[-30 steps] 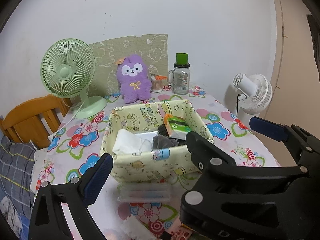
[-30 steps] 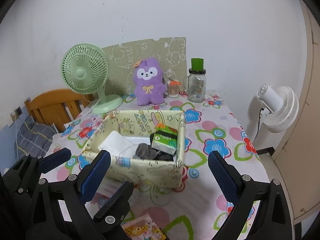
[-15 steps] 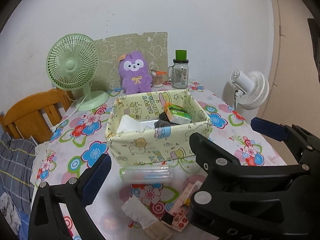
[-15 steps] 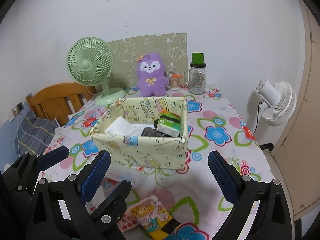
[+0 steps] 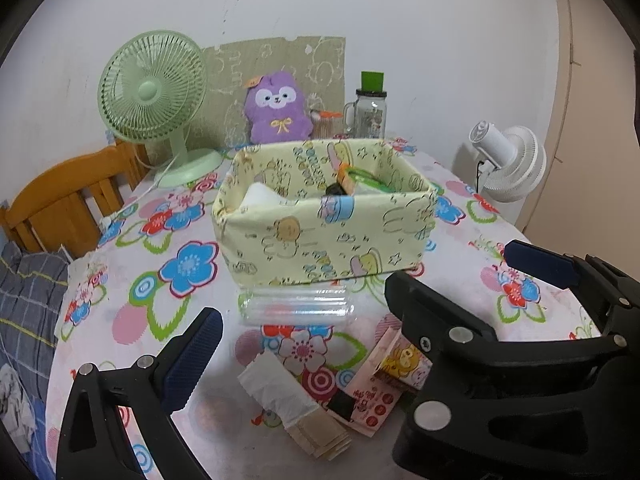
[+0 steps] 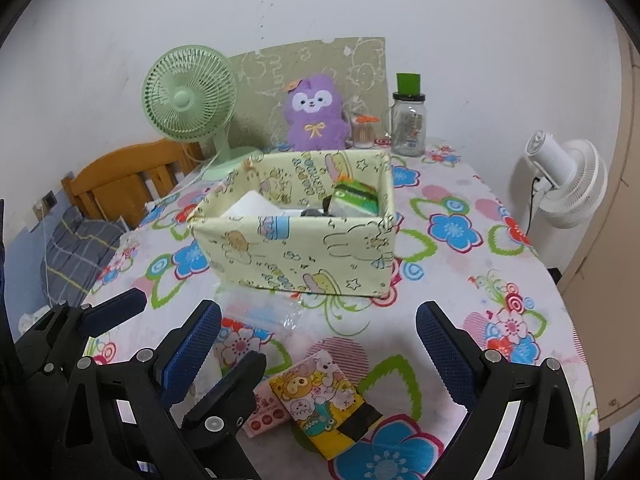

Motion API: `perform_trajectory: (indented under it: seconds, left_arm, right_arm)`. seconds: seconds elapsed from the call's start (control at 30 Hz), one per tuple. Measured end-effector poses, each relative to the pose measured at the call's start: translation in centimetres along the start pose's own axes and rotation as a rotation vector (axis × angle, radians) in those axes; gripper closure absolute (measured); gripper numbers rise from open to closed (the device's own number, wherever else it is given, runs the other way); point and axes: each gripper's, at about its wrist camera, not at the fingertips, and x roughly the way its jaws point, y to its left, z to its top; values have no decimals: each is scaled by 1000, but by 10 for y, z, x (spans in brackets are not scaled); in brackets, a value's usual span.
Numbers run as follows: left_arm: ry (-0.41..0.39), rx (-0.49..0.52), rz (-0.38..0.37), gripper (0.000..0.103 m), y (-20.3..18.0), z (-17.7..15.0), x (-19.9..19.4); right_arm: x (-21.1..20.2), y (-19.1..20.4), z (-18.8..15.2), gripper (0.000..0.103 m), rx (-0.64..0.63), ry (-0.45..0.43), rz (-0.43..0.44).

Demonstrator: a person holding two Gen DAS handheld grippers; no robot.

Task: Organize soft objects
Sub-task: 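Grasp the white wrapped pad with the left tool while the right tool grasps the yellow cartoon pouch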

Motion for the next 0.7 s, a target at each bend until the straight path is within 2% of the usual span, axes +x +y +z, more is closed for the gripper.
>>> perform_trajectory:
  seconds: [0.33,0.57,0.7]
  left_arm:
    - [34,-30,11,0,12,-21,15]
    - [54,-40,7,0,17,-31,25]
    - [61,-42,32,0,20,-36,29]
  right_arm:
    - [15,2,-17,4,-38,31,14]
    - [25,1,-27,4,-42,47,-15]
    - [29,-2,-33,4,-37,56,-22]
